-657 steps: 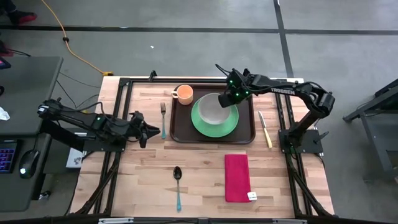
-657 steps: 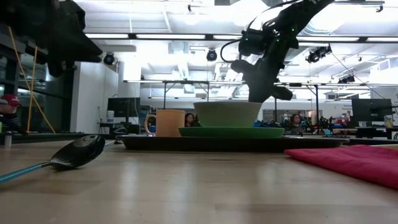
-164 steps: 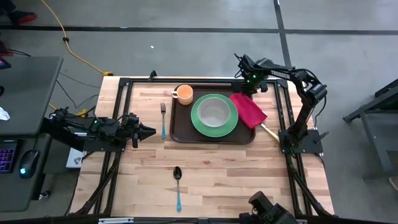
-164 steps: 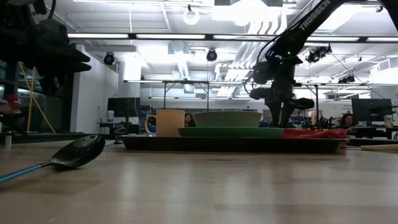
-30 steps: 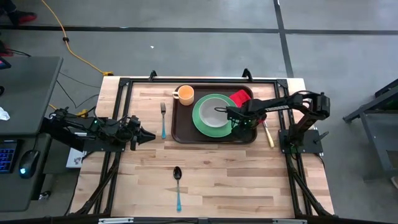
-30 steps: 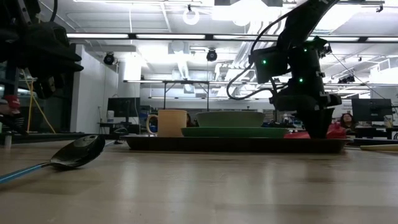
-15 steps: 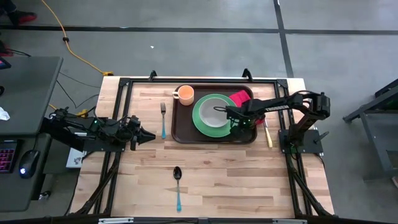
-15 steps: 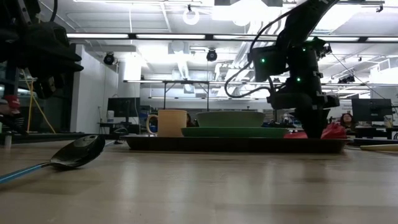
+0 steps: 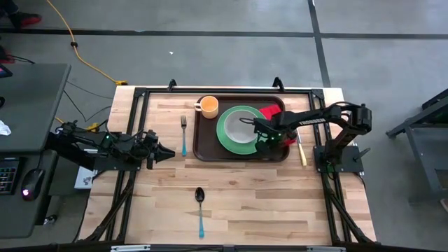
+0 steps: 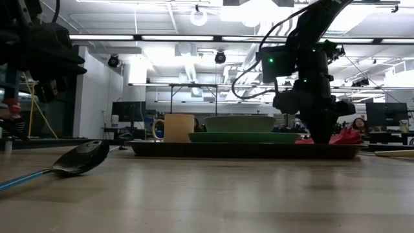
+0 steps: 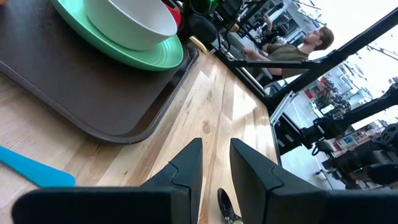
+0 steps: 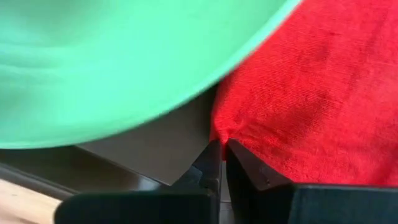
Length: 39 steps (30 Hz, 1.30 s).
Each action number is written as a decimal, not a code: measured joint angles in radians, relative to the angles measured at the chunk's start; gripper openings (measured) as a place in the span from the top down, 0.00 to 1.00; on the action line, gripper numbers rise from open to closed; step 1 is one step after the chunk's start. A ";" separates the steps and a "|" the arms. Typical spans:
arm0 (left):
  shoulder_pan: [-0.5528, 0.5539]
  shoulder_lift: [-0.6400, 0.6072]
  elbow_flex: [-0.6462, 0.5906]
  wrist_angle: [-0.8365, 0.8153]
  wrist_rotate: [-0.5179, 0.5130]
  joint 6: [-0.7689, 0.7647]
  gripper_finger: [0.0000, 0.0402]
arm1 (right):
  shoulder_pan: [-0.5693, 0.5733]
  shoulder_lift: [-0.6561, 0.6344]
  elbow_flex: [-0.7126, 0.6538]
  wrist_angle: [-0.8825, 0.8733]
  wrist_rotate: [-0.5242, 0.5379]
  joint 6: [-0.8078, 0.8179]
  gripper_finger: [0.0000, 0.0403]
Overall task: Set up tray
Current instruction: Put the red table napkin to the right of the green plate on the brown tray
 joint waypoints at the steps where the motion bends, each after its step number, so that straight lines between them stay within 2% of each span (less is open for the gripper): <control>1: 0.000 0.000 0.000 0.000 0.000 0.000 0.72 | 0.000 0.000 0.000 0.011 -0.009 0.007 1.00; 6: 0.000 0.000 0.000 0.000 0.000 0.000 0.72 | 0.004 0.000 0.000 0.080 -0.053 0.064 1.00; 19: 0.000 0.000 0.000 0.000 0.000 0.000 0.72 | 0.006 0.000 0.000 0.177 -0.080 0.147 1.00; 29: 0.000 0.000 0.000 0.000 0.000 0.000 0.72 | 0.006 0.000 0.000 0.174 -0.085 0.150 1.00; 39: 0.000 0.000 0.000 0.000 0.000 0.000 0.72 | 0.006 0.000 0.000 0.161 -0.114 0.151 0.93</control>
